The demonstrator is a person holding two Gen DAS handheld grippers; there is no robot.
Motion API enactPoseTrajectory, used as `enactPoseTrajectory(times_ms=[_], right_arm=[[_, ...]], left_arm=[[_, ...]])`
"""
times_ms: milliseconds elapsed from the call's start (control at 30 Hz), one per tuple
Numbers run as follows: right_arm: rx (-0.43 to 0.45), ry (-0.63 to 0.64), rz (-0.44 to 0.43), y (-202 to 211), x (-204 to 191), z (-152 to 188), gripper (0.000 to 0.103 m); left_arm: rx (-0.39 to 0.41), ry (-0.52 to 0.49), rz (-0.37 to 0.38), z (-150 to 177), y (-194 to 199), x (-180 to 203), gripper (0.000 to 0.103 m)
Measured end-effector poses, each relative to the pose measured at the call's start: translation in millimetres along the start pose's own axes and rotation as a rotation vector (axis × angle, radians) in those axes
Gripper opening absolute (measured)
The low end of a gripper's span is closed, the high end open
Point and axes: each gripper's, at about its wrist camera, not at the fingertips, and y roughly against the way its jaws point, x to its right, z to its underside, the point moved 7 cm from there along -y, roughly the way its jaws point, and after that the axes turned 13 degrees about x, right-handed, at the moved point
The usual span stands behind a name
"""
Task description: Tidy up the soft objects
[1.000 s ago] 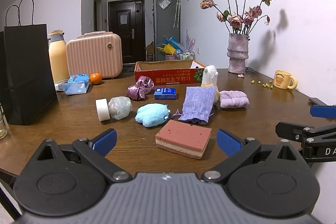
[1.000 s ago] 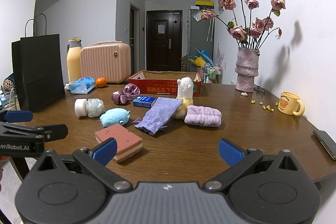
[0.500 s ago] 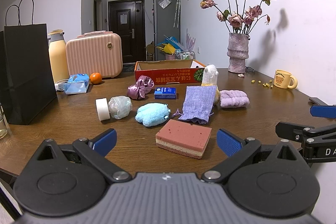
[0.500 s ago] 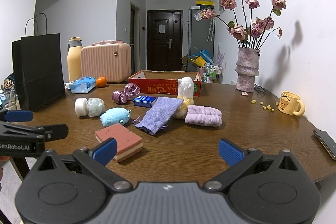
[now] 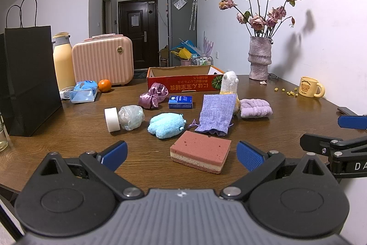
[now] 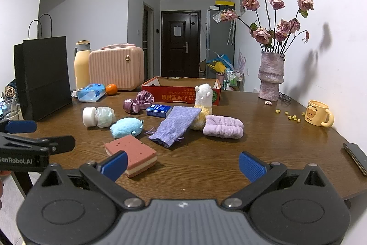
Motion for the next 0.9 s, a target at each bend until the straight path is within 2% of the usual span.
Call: enactPoseTrajectory(times_ms=[500, 900], right_arm=[[-0.015, 0.013, -0.028, -15.2, -9.3, 2.7, 0.103], [-0.063, 0.037, -0.054, -42.1, -19.3, 8.1, 0.103]], left_arm=[[-0.021, 0.002, -0.008, 4.3, -7.5, -7.8, 0.103], [-0.041, 0.017, -0.033, 5.8, -25.8, -25.0, 0.103]])
